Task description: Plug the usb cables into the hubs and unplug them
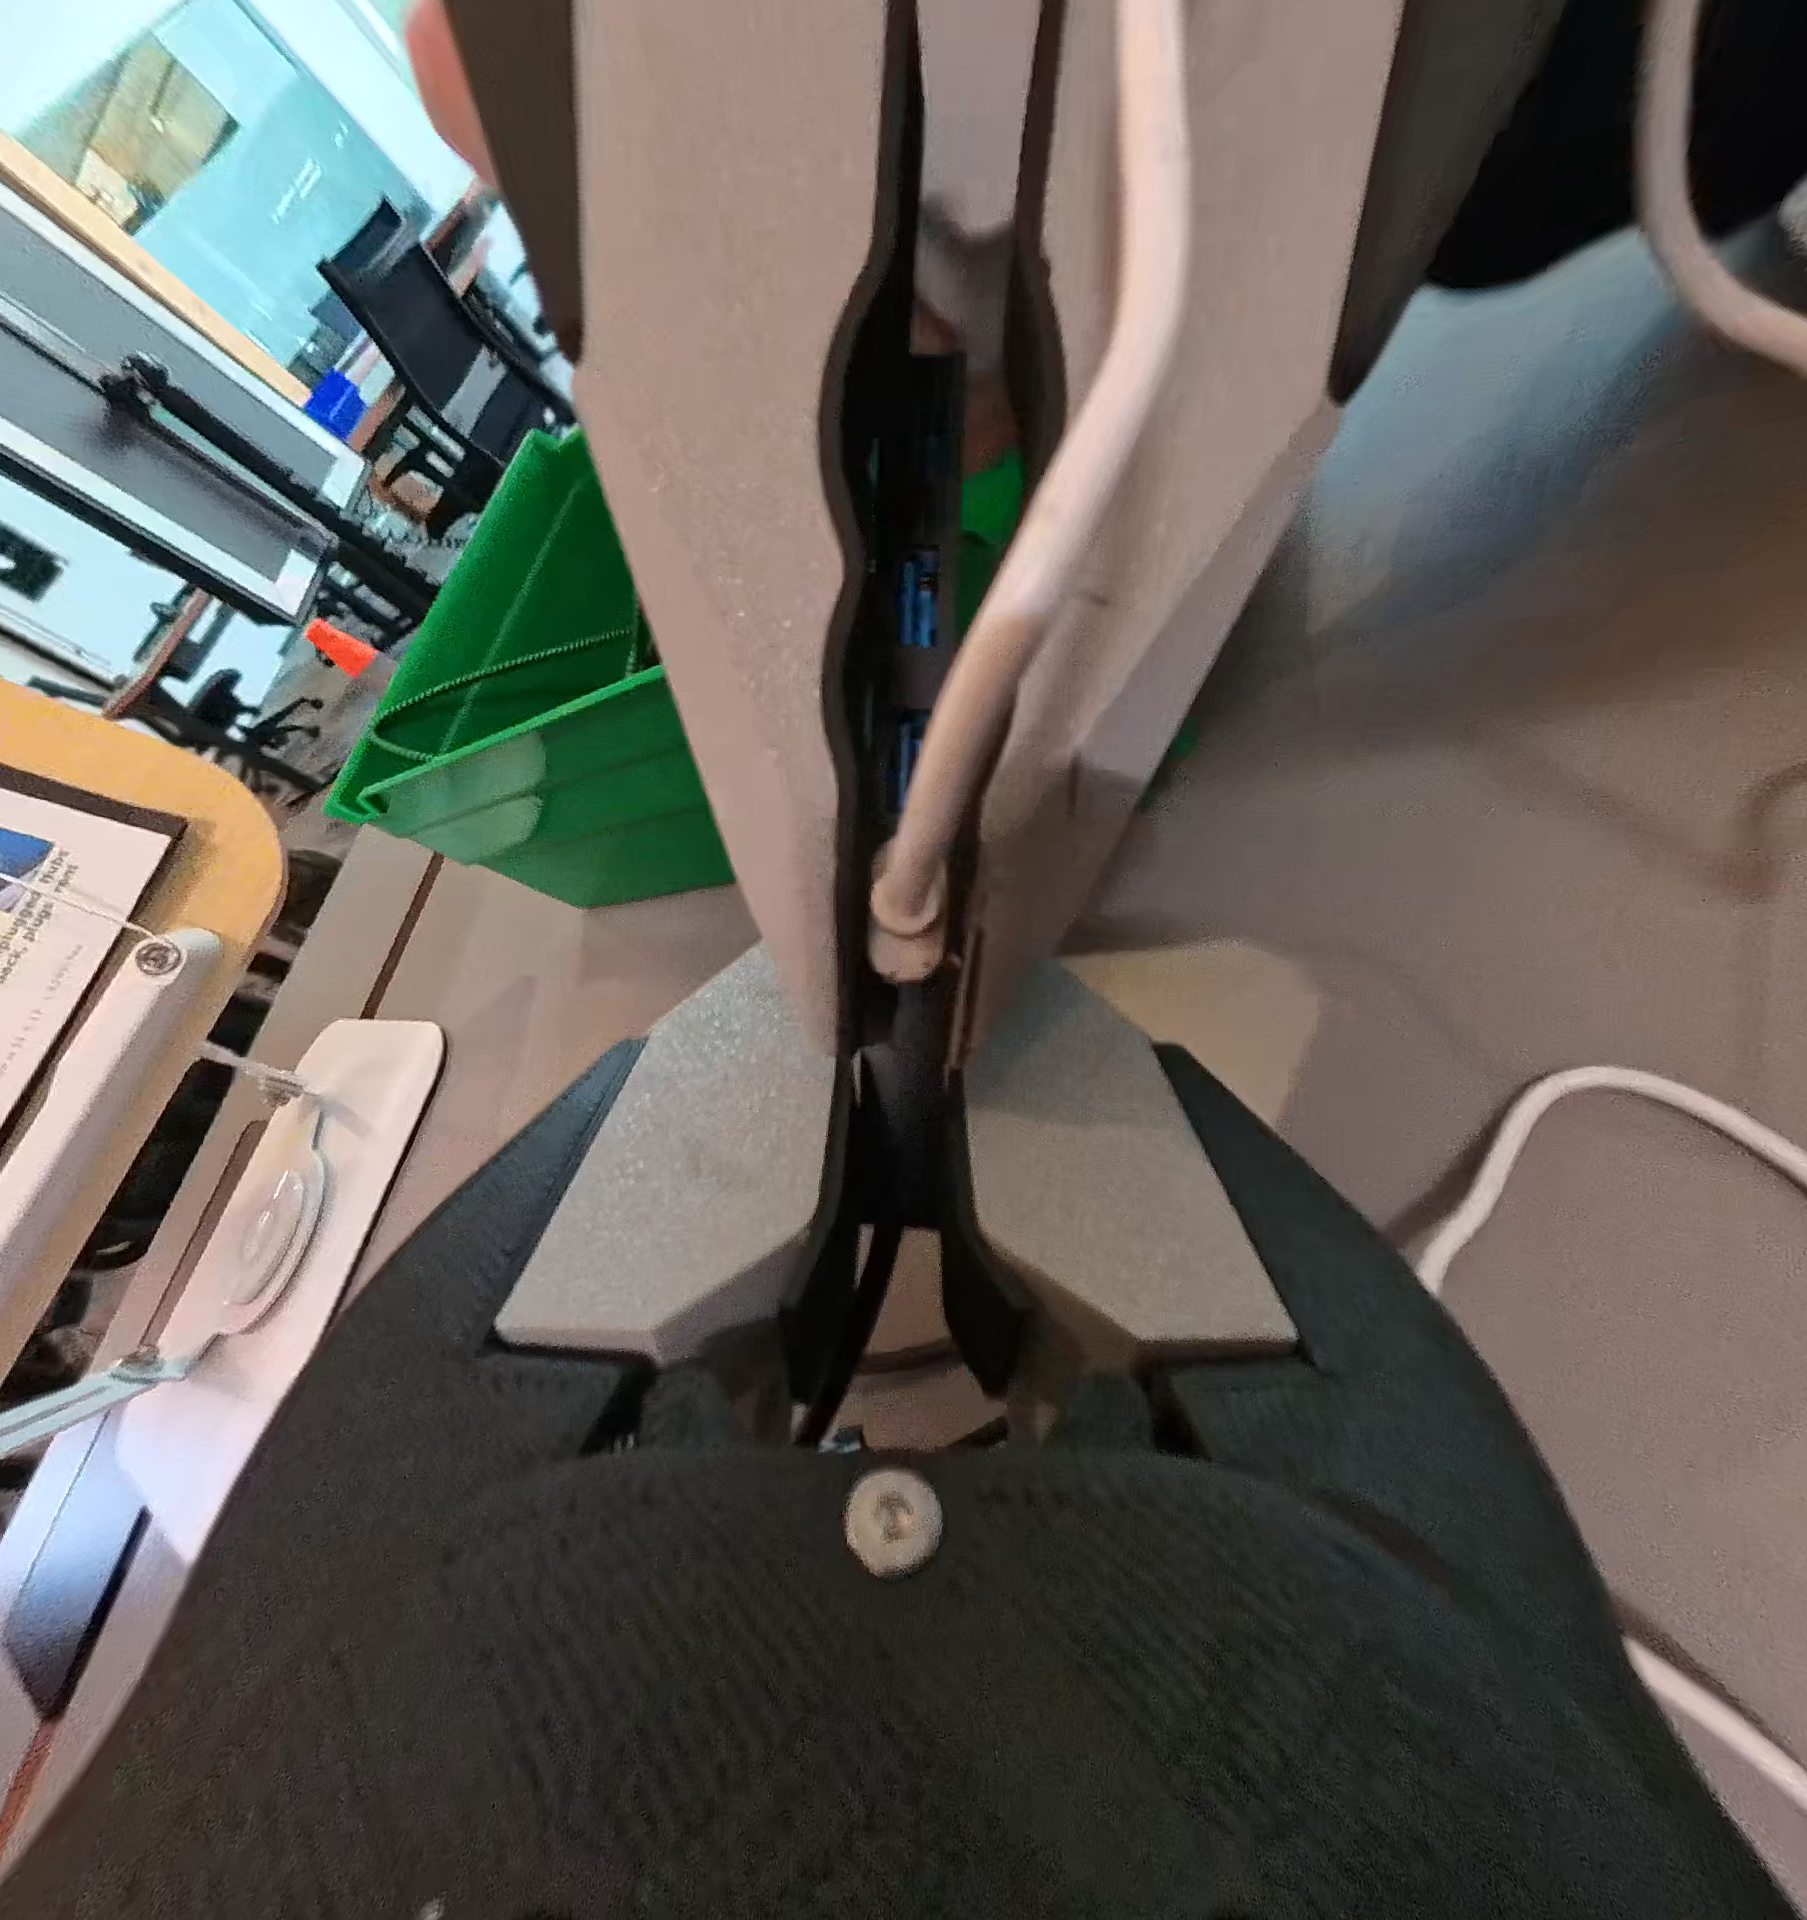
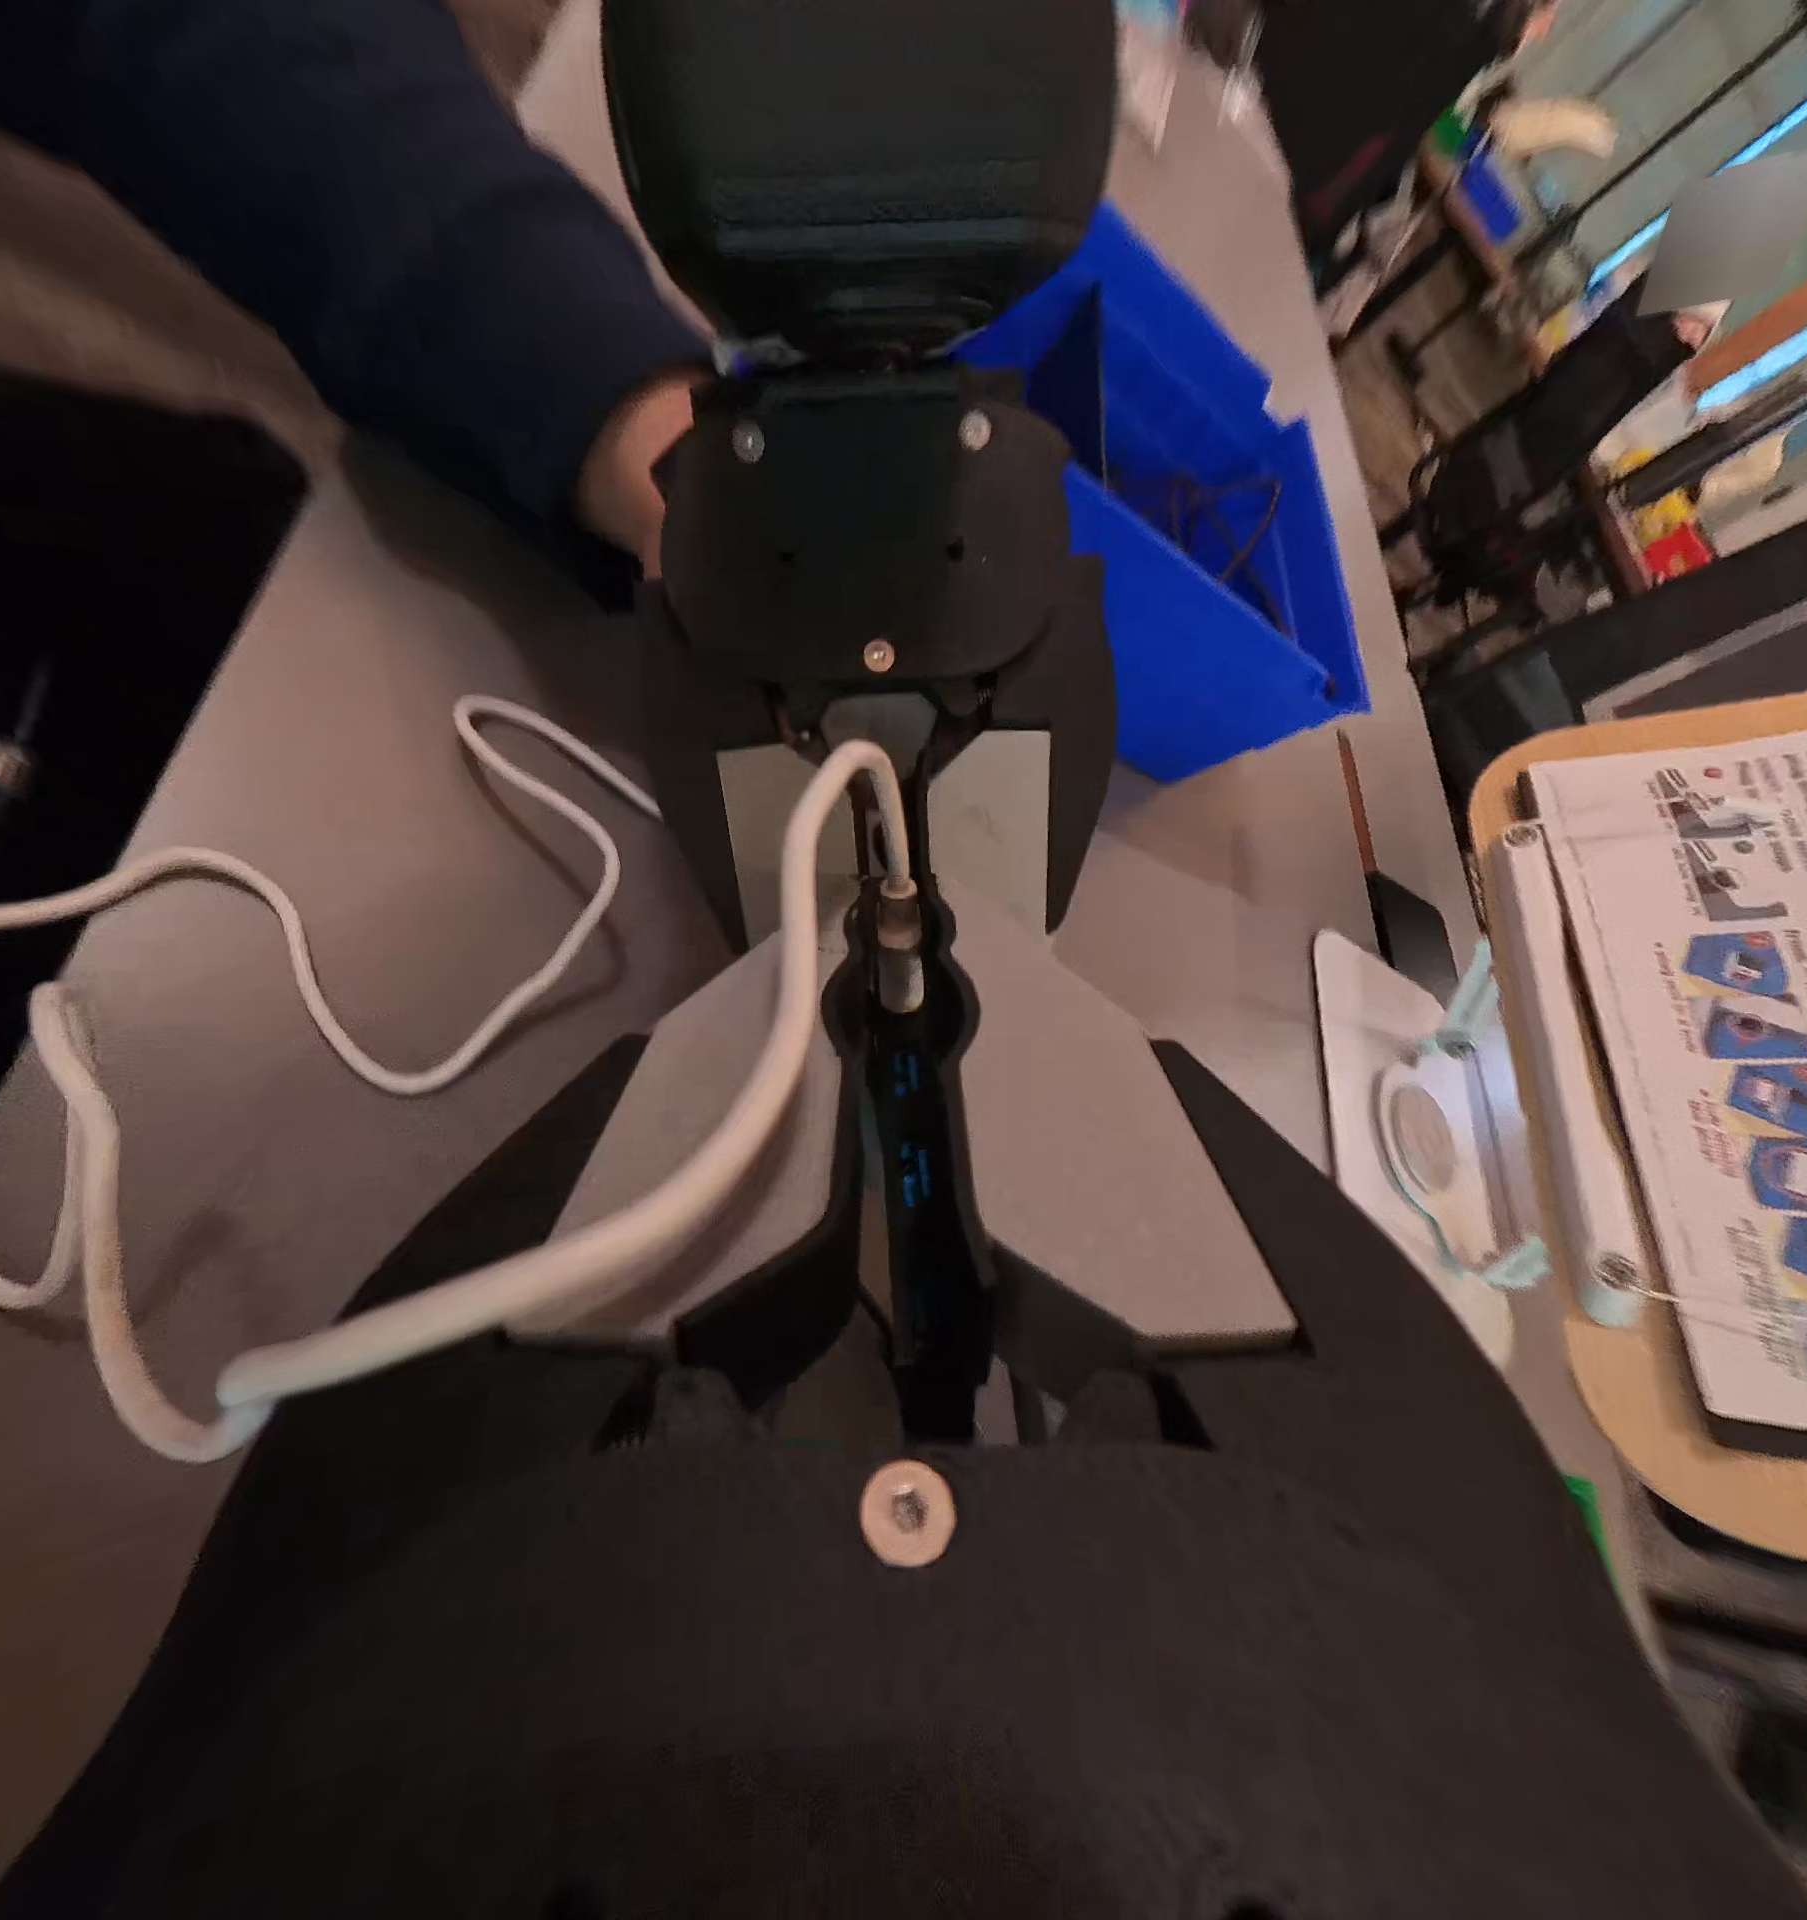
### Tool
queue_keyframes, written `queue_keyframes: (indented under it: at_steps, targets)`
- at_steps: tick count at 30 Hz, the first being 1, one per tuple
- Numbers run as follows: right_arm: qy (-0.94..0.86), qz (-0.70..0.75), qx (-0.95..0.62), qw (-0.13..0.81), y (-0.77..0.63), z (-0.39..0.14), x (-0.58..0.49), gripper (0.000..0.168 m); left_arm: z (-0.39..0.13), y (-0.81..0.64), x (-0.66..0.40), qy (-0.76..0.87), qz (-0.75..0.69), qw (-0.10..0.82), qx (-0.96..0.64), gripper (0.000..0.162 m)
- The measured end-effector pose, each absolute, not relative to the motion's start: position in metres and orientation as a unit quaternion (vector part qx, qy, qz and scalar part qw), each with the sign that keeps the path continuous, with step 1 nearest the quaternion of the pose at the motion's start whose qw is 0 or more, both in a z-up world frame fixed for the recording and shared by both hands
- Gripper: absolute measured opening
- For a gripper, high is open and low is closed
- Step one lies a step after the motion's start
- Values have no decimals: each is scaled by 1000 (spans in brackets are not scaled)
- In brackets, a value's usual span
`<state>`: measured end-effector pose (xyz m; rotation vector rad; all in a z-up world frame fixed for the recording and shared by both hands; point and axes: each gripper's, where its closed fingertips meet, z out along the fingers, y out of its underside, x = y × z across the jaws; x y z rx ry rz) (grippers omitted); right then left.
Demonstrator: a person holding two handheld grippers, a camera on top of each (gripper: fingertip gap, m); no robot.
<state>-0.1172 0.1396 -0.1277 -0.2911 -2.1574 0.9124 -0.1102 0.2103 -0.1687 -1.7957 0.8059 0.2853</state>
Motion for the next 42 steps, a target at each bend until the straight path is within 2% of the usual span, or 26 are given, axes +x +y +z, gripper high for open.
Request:
queue_keyframes:
  at_steps: [1, 4, 7, 14, 17, 28, 32, 34, 38, 42]
  targets:
    - [-859, 318, -114, 384, 141, -130, -118, 4, -170, 210, -112, 340, 126, 539, -760, 5]
    - [-887, 192, -111, 405, 146, -133, -121, 4, -171, 211, -116, 331, 121, 536, -767, 5]
    - [-893, 142, -121, 410, 149, -135, -123, 4, -173, 212, -117, 319, 113, 529, -779, 5]
    - [-824, 369, -165, 397, 131, -113, -116, 2, -155, 206, -100, 327, 77, 574, -747, 6]
    - [-794, 459, -179, 357, 126, -106, -111, 2, -150, 203, -89, 336, 50, 589, -733, 6]
    - [-737, 571, -154, 327, 129, -94, -108, 1, -149, 201, -91, 345, 62, 588, -729, 6]
    - [-770, 510, -153, 350, 130, -104, -112, 3, -155, 203, -93, 333, 41, 574, -747, 6]
    - [-809, 421, -156, 380, 136, -109, -114, 8, -159, 205, -97, 327, 57, 562, -758, 6]
    - [-869, 202, -124, 434, 144, -117, -114, 5, -166, 209, -102, 322, 87, 541, -772, 6]
    - [-882, 109, -103, 447, 145, -118, -116, 10, -168, 207, -102, 323, 80, 534, -777, 6]
